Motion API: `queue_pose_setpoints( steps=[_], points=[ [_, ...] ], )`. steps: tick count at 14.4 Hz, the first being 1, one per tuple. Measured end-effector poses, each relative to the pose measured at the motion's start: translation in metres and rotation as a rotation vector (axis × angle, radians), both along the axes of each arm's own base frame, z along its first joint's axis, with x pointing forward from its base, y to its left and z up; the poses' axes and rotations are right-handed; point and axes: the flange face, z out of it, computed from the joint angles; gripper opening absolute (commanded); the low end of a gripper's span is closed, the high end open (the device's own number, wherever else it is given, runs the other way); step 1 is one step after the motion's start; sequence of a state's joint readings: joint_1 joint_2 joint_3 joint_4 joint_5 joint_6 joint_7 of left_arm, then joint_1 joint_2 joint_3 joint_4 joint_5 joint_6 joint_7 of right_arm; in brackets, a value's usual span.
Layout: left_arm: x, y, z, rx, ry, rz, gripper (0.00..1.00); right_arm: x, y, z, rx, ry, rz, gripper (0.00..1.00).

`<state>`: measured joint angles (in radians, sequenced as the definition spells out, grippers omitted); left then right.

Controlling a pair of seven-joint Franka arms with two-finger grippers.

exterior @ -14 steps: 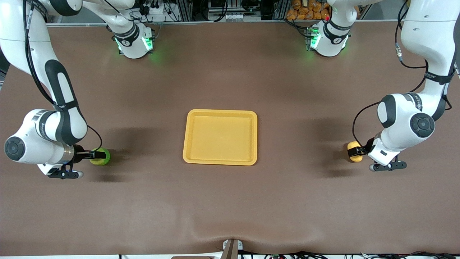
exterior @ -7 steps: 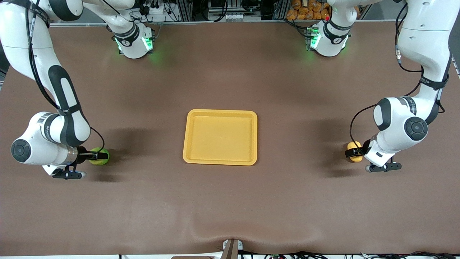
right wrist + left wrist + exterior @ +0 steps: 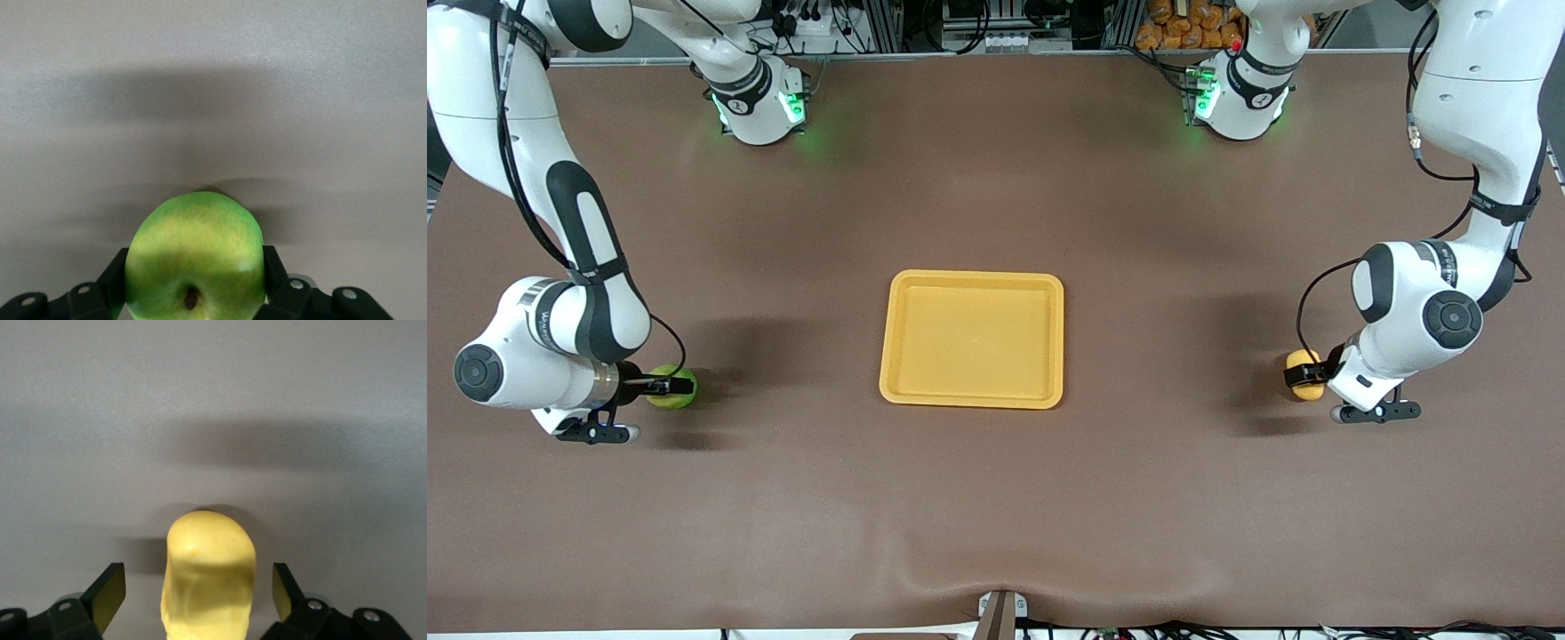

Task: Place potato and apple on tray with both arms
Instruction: 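Close the right gripper on the apple while the left gripper grips the potato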

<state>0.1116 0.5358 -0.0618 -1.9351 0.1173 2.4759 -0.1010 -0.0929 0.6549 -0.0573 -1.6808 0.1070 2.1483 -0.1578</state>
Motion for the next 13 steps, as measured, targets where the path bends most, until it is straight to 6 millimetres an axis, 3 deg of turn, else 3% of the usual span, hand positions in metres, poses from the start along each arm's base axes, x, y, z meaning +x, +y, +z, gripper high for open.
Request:
queue_pose_setpoints(
  steps=[2, 4, 8, 10, 13],
  points=[
    [-0.001, 0.001, -0.004, 0.000, 0.007, 0.002, 0.87, 0.004, 0.000, 0.015, 0.004, 0.002, 0.003, 0.00],
    [-0.002, 0.001, -0.006, -0.001, 0.010, 0.001, 0.82, 0.009, 0.000, 0.042, 0.004, -0.023, 0.006, 0.00],
    [-0.002, 0.000, -0.006, -0.002, 0.010, 0.000, 0.54, 0.010, 0.005, 0.095, 0.010, -0.062, 0.022, 0.00],
    [-0.001, -0.003, -0.006, -0.002, 0.010, -0.004, 0.41, 0.009, 0.015, 0.118, 0.018, -0.058, 0.036, 0.00],
    [0.000, -0.007, -0.005, -0.004, 0.007, -0.011, 0.35, 0.005, 0.039, 0.137, 0.017, -0.028, -0.013, 0.00]
  ],
)
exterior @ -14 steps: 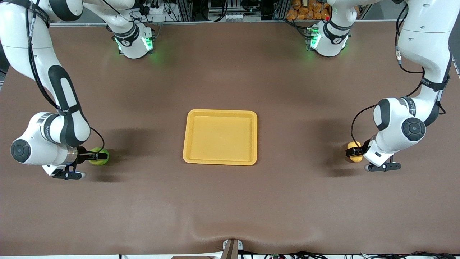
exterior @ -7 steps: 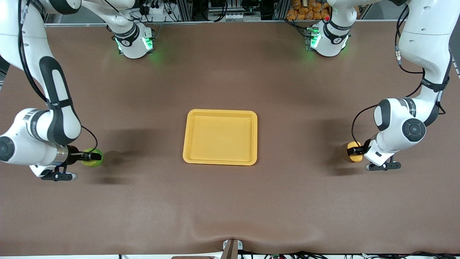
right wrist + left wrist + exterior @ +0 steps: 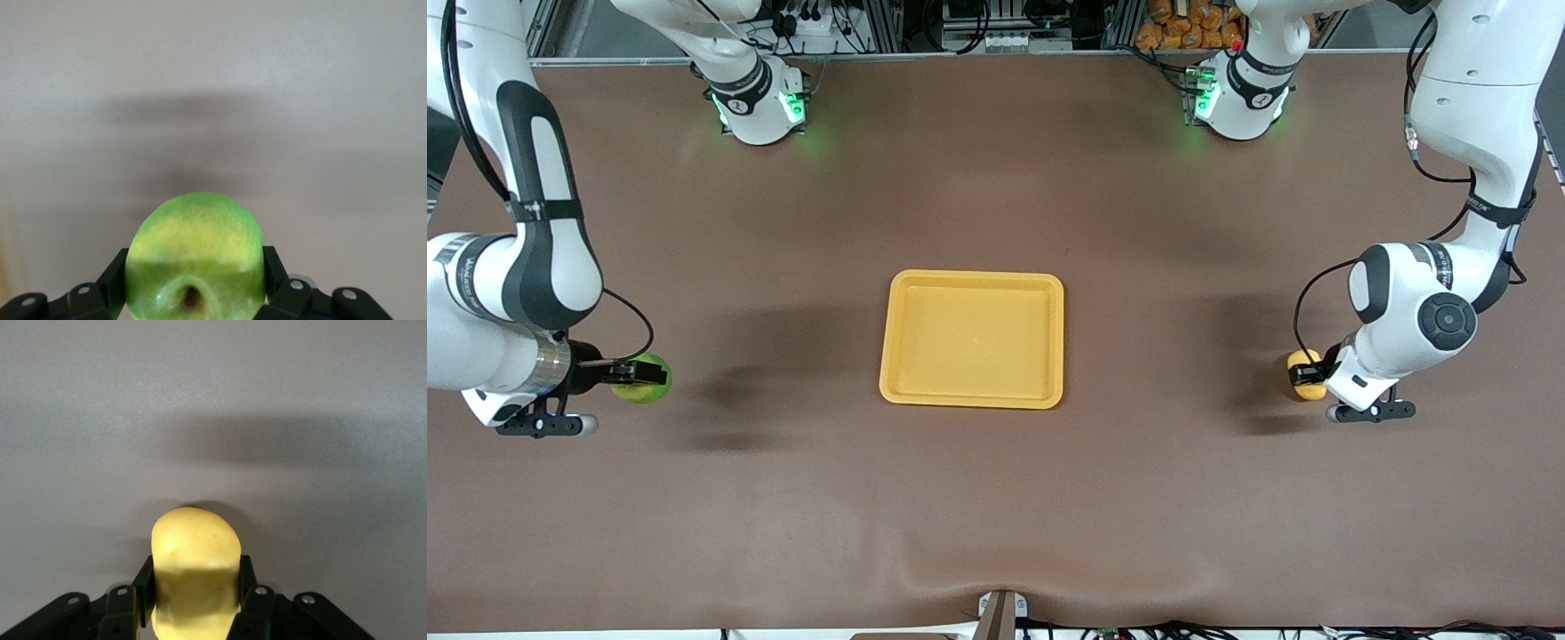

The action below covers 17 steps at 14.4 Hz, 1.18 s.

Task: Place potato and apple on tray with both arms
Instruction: 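Close the right gripper on the apple while the left gripper grips the potato, then carry the apple with the right gripper while the left gripper carries the potato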

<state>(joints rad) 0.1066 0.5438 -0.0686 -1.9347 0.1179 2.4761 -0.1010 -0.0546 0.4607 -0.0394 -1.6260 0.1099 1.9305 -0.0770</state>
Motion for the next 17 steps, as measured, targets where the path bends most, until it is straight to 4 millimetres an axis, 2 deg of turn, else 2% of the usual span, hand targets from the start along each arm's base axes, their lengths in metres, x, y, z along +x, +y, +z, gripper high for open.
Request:
queue_pose_setpoints(
  steps=[4, 7, 12, 17],
  points=[
    [0.001, -0.006, 0.002, -0.004, -0.002, -0.009, 0.16, -0.004, 0.046, 0.006, -0.023, 0.053, -0.147, 0.00],
    [0.001, -0.020, 0.009, -0.009, 0.005, -0.030, 0.15, -0.005, 0.090, 0.006, -0.007, 0.080, -0.275, 0.00],
    [0.002, -0.058, 0.053, -0.019, 0.046, -0.087, 0.15, -0.013, 0.161, 0.005, -0.016, 0.142, -0.535, 0.00],
    [0.009, -0.097, 0.096, -0.031, 0.064, -0.144, 0.13, -0.031, 0.260, 0.003, -0.066, 0.132, -0.781, 0.00]
  ],
)
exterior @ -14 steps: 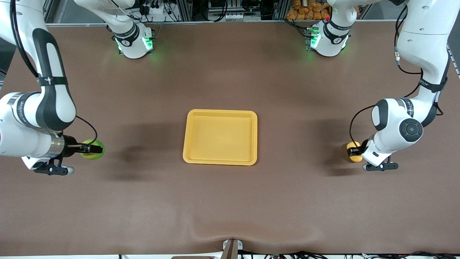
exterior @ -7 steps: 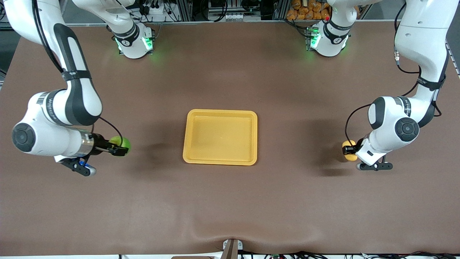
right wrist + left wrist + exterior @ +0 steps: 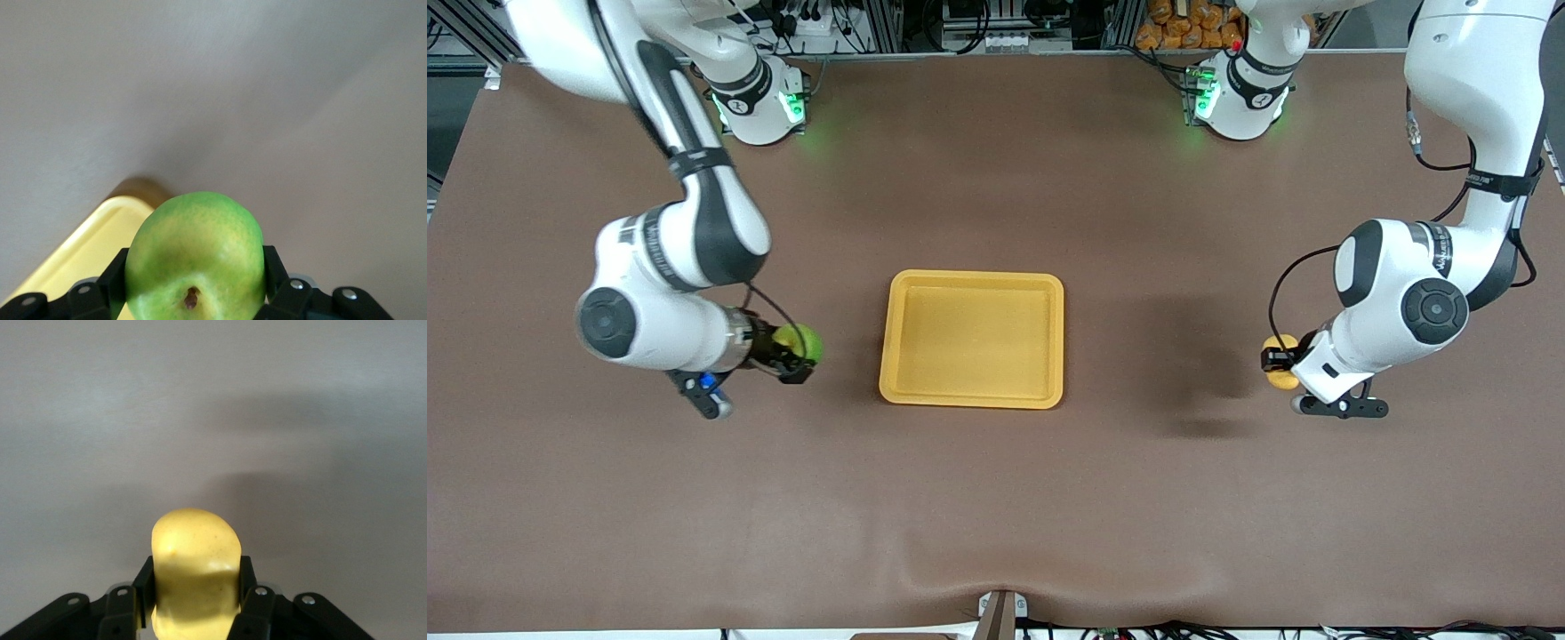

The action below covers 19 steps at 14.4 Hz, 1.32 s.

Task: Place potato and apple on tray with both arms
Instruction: 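Carry the apple with the right gripper while the left gripper carries the potato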

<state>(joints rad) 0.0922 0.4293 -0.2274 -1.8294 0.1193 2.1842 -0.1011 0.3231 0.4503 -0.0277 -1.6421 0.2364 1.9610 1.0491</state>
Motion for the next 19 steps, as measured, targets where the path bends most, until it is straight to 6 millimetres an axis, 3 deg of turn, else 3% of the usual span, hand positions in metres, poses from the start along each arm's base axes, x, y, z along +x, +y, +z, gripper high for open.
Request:
queue_pose_setpoints(
  steps=[3, 5, 7, 10, 14, 19],
  points=[
    [0.001, -0.029, 0.017, -0.013, 0.018, -0.042, 0.14, -0.022, 0.067, -0.017, -0.023, -0.045, -0.180, 0.00],
    [0.001, -0.045, 0.024, -0.023, 0.016, -0.066, 0.14, -0.043, 0.111, -0.039, -0.027, -0.072, -0.279, 0.00],
    [0.000, -0.065, 0.032, -0.036, 0.010, -0.097, 0.13, -0.063, 0.139, -0.065, -0.030, -0.088, -0.329, 0.00],
    [-0.009, -0.108, 0.038, -0.039, 0.008, -0.137, 0.12, -0.075, 0.147, -0.094, -0.038, -0.098, -0.346, 0.00],
    [-0.025, -0.162, 0.042, -0.036, 0.002, -0.133, 0.13, -0.081, 0.134, -0.118, -0.043, -0.119, -0.387, 0.00],
    [-0.046, -0.240, 0.049, -0.045, -0.016, -0.081, 0.13, -0.088, 0.135, -0.131, -0.053, -0.113, -0.387, 0.00]
  ],
)
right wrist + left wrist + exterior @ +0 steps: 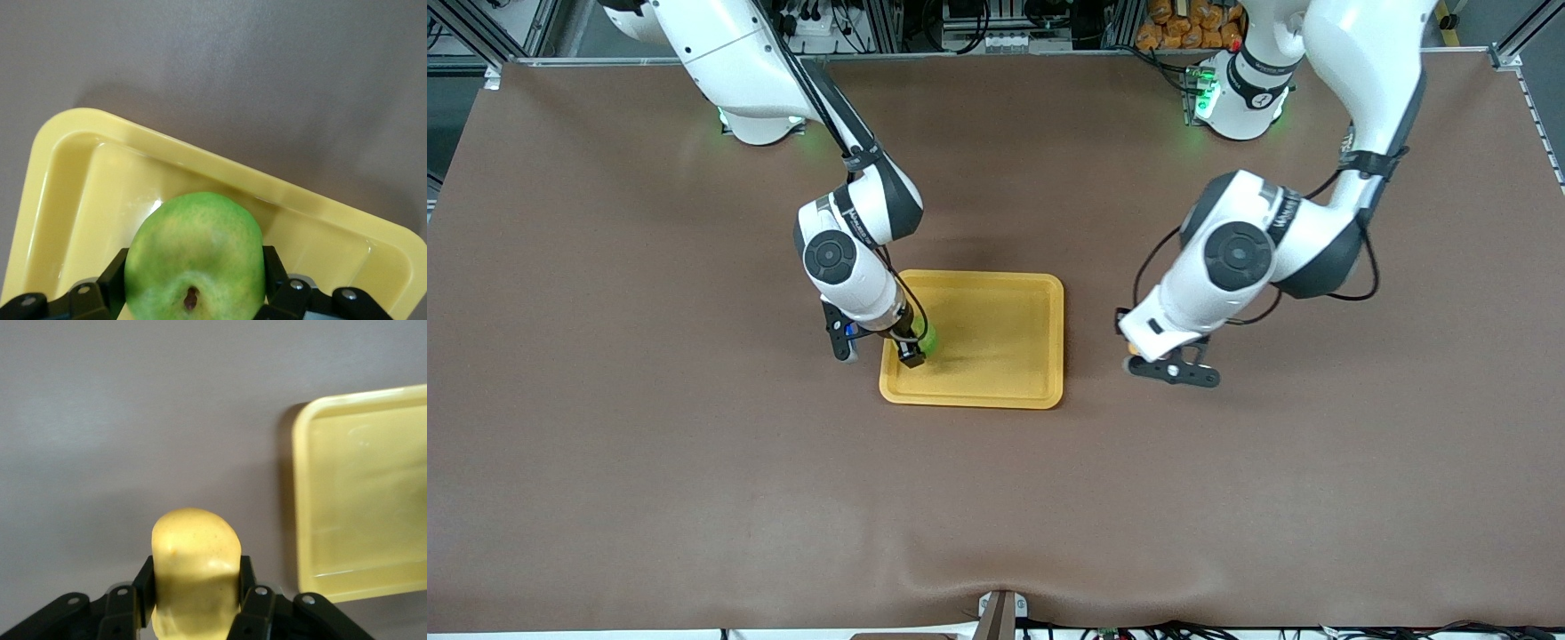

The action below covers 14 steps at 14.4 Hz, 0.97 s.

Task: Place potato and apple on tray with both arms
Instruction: 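Carry the apple with the right gripper while the left gripper carries the potato, then open the right gripper to release the apple onto the tray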

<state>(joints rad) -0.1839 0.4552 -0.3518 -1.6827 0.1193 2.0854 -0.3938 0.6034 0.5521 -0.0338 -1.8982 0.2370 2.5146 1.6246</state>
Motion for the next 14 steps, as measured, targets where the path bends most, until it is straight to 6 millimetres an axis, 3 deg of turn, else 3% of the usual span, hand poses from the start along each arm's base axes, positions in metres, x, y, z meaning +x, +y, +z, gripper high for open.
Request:
queue_pose_setpoints(
  steps=[3, 4, 5, 6, 12, 14],
  points=[
    [-0.019, -0.044, -0.018, 0.010, 0.023, 0.012, 0.12, -0.002, 0.002, -0.004, -0.003, 0.004, 0.004, 0.02],
    [-0.025, -0.055, -0.026, 0.023, 0.025, 0.016, 0.12, -0.002, 0.003, -0.004, -0.003, 0.004, 0.005, 0.50],
    [-0.030, -0.066, -0.033, 0.038, 0.023, 0.022, 0.12, -0.003, 0.003, -0.004, -0.003, 0.004, 0.005, 0.84],
    [-0.034, -0.077, -0.039, 0.050, 0.020, 0.030, 0.12, -0.003, 0.003, -0.004, -0.002, 0.004, 0.006, 1.00],
    [-0.045, -0.125, -0.062, 0.046, 0.026, 0.080, 0.12, -0.007, 0.012, -0.003, -0.001, 0.003, 0.015, 1.00],
    [-0.043, -0.134, -0.070, 0.024, 0.016, 0.104, 0.13, -0.005, 0.013, 0.006, 0.004, 0.000, 0.010, 1.00]
  ],
)
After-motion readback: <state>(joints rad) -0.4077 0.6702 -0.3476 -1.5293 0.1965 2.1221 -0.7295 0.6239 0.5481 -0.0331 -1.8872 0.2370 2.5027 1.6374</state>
